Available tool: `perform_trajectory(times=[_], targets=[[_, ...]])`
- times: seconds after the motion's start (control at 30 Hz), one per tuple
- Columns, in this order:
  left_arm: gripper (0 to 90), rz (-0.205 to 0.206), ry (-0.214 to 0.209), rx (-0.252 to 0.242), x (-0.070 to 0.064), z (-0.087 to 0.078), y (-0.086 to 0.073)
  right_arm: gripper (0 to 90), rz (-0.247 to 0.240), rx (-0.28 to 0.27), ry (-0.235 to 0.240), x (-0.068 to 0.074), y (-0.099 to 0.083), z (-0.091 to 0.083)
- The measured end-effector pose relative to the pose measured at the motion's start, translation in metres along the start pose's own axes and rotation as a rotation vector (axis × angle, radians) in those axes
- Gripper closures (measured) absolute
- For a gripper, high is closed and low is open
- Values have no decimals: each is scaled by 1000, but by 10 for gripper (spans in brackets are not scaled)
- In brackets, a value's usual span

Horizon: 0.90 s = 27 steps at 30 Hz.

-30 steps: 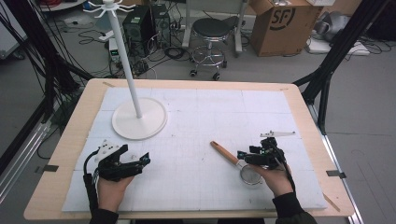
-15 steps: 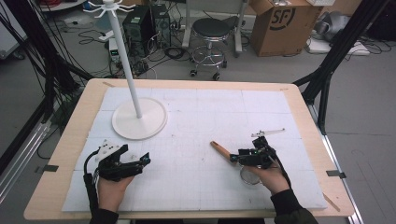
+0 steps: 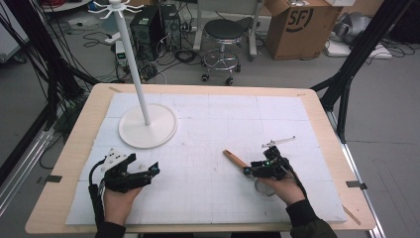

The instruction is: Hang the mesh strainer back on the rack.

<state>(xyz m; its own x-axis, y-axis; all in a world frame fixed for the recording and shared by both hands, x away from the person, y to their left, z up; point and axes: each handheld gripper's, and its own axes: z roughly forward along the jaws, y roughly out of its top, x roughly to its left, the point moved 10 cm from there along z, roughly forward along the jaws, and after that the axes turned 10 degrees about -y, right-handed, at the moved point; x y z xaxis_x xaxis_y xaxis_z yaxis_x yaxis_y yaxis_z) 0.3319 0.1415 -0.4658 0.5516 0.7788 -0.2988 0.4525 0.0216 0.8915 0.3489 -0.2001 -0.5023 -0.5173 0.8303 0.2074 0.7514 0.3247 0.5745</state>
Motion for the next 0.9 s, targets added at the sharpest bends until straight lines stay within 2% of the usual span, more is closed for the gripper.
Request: perform_trajectory(times=[0.2,0.23,0.27,0.4,0.5,0.53,0.6,0.63,0.8,0.9], targets=[[75,0,-2,1,0,0,0,521,-37,37,-11,3,-5,6],[75,0,-1,0,0,0,0,529,-59,54,-25,3,-8,9],[75,0,-1,1,0,0,0,529,-59,54,-25,3,-8,9],[75,-1,-2,1,-1,1,0,579,-139,63,-88,4,-10,11],[75,5,-5,8,-3,2,-1,604,-152,62,-91,3,-9,11],[75,6,-5,7,-3,2,-1,623,-172,62,-108,2,-10,11],[75,7,-3,7,-3,2,-1,639,-170,69,-113,3,-11,11],[75,8,-2,7,-2,2,-1,653,-205,61,-127,2,-10,12],[75,8,-2,10,-3,3,-1,651,-291,50,-192,4,-11,13],[76,10,-3,11,-4,3,-1,651,-277,57,-186,5,-12,12]])
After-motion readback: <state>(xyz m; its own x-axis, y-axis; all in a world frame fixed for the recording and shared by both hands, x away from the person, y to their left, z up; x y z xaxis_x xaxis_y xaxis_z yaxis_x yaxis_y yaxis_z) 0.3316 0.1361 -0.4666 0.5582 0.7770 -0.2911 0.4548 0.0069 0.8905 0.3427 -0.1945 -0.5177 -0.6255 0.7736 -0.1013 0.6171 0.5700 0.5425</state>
